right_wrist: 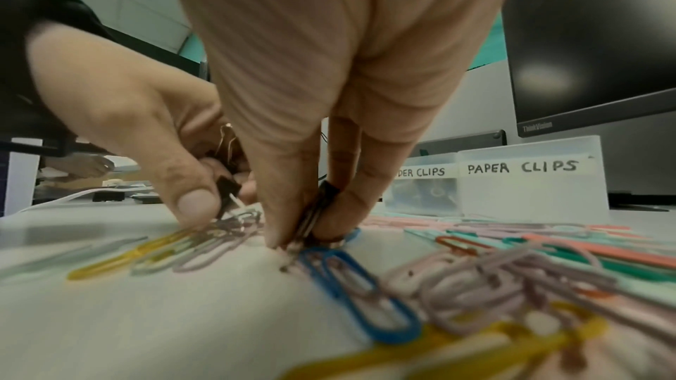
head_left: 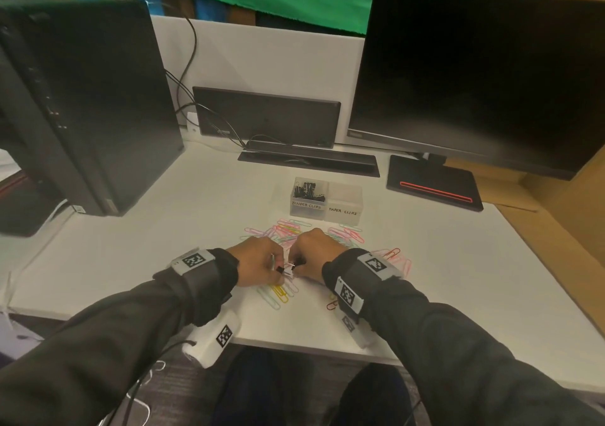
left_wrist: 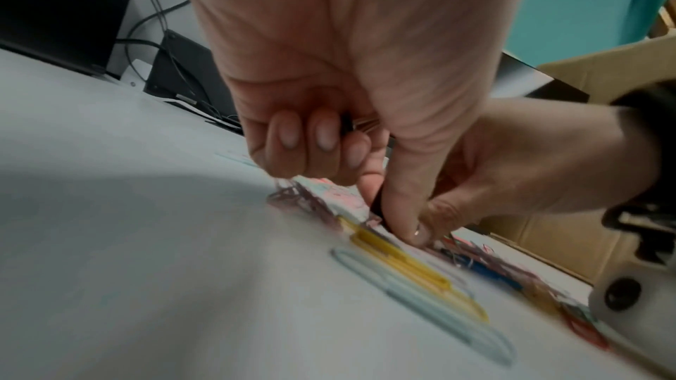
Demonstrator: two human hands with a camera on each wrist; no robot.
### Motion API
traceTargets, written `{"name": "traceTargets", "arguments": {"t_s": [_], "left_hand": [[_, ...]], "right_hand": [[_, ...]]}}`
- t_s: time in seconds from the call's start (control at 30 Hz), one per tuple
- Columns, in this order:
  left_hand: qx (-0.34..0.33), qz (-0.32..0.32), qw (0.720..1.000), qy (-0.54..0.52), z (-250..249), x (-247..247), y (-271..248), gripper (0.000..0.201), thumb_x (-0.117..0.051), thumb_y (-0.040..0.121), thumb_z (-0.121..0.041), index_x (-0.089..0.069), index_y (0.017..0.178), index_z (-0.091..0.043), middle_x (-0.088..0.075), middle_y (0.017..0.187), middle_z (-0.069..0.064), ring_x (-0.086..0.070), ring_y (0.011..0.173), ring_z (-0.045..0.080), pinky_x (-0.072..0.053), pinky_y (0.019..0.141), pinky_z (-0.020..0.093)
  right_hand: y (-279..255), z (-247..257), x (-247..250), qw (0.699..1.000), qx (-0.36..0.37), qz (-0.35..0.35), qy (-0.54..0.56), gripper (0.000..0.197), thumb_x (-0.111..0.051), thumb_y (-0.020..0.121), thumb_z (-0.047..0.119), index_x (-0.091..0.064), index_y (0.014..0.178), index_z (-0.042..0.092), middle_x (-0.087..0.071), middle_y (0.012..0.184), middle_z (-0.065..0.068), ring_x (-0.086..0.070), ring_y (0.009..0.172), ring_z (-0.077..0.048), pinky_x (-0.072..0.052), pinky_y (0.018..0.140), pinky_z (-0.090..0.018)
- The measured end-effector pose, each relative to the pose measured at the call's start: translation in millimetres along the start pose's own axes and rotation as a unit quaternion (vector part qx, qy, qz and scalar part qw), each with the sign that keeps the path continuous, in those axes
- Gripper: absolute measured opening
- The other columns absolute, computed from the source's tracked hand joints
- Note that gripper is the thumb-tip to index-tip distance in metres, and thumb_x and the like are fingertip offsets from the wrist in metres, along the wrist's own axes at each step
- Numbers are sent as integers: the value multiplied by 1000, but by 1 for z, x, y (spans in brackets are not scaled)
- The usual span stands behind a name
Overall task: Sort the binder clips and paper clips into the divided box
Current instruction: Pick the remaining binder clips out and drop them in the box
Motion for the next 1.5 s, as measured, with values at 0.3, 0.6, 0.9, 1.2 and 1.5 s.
{"name": "traceTargets", "arguments": {"t_s": [0.3,0.6,0.9,1.2,1.5], "left_hand": [[10,-39,997,-61,15,27,0,14,-68,85,-27,-56,77,-26,-49,65,-8,-43,57,7,-32,53,21],[69,-40,976,-200,20,27,13,19,-51,92,-18,-51,73,-17,-48,69,0,-42,60,15,-34,53,22],[87,-82,945,-305,9,56,42,26,-48,87,-10,-49,61,-16,-43,60,3,-35,49,16,-30,45,17],[84,-173,976,-104,-23,105,99,21,-50,92,-24,-58,103,-8,-61,104,12,-57,97,30,-40,76,29],[41,-134,990,33,-44,97,126,11,-60,84,-13,-71,86,-15,-68,95,7,-63,87,26,-52,78,29]], "right_hand": [[1,-15,23,997,-20,-46,51,39,-64,83,4,-66,119,17,-64,98,-5,-53,83,-16,-45,76,-23],[1,-41,65,992,-42,-106,53,26,-68,85,12,-72,111,11,-71,106,-8,-64,99,-22,-47,86,-23],[64,-70,117,956,-110,-235,137,24,-66,87,8,-72,111,6,-71,110,-12,-63,106,-27,-48,96,-31],[54,-88,105,936,-112,-257,215,51,-43,95,51,-74,98,10,-67,100,-4,-60,94,-20,-43,85,-30],[11,-42,41,1000,-9,-21,17,20,-69,80,32,-68,98,23,-63,99,2,-60,84,-18,-52,78,-31]]}}
Point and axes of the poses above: each hand's wrist, its own y-axis towards the middle knuckle, its own x-axis out of the back of the hand, z = x × y, the point moved 8 cm from there along y, towards the middle knuckle
